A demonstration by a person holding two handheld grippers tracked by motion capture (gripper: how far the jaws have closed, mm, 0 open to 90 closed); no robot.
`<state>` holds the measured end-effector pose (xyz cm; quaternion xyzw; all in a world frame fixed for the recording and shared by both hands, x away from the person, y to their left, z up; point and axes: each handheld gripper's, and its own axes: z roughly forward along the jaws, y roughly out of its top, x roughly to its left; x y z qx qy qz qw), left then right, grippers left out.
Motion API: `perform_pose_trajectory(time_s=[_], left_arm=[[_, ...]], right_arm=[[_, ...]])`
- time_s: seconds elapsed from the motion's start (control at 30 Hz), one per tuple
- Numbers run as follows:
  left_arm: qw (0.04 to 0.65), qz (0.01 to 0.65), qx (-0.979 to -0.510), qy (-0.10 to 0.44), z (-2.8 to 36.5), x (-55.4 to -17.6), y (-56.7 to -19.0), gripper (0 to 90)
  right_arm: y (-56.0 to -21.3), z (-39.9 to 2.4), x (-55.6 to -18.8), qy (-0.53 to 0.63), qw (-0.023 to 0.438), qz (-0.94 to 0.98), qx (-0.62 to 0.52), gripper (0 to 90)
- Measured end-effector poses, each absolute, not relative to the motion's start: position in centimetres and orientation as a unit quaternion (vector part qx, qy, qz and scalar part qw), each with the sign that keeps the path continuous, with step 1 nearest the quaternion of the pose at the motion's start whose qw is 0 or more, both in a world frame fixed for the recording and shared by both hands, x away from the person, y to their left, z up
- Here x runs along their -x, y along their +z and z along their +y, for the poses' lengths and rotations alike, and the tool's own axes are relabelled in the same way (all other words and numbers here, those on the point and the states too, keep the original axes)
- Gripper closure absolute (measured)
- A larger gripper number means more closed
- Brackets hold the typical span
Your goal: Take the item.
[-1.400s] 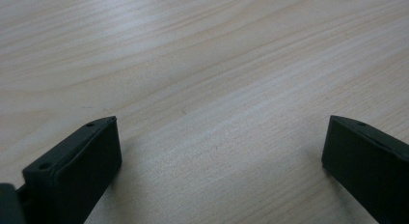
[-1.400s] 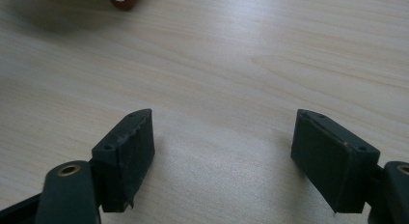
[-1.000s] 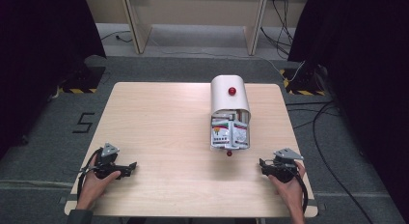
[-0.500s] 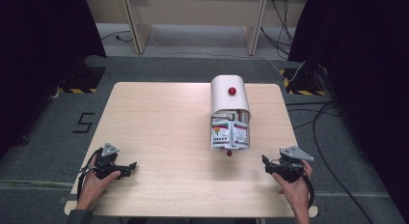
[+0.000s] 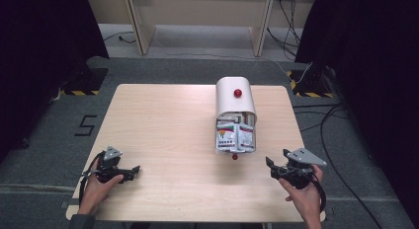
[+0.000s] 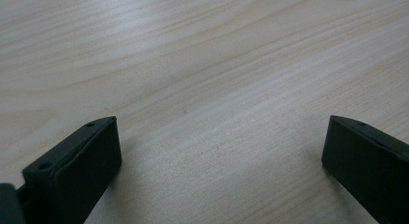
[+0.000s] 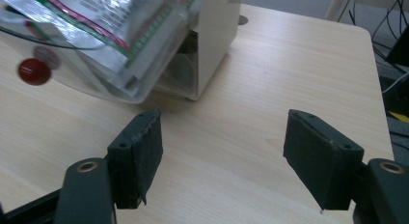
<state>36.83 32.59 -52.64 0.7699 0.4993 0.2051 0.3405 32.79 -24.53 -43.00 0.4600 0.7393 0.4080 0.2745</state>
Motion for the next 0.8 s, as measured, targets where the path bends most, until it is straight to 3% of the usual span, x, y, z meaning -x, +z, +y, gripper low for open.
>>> perform_pose_trajectory(time_s=[0.8], left_arm=[[0.340,0.499,-0.770,0.205,32.6,-36.8,-52.6,0.0]], right_arm=[[-38.8,-20.1,-30.8,0.452,0.269,0.758,-0.385,36.2]])
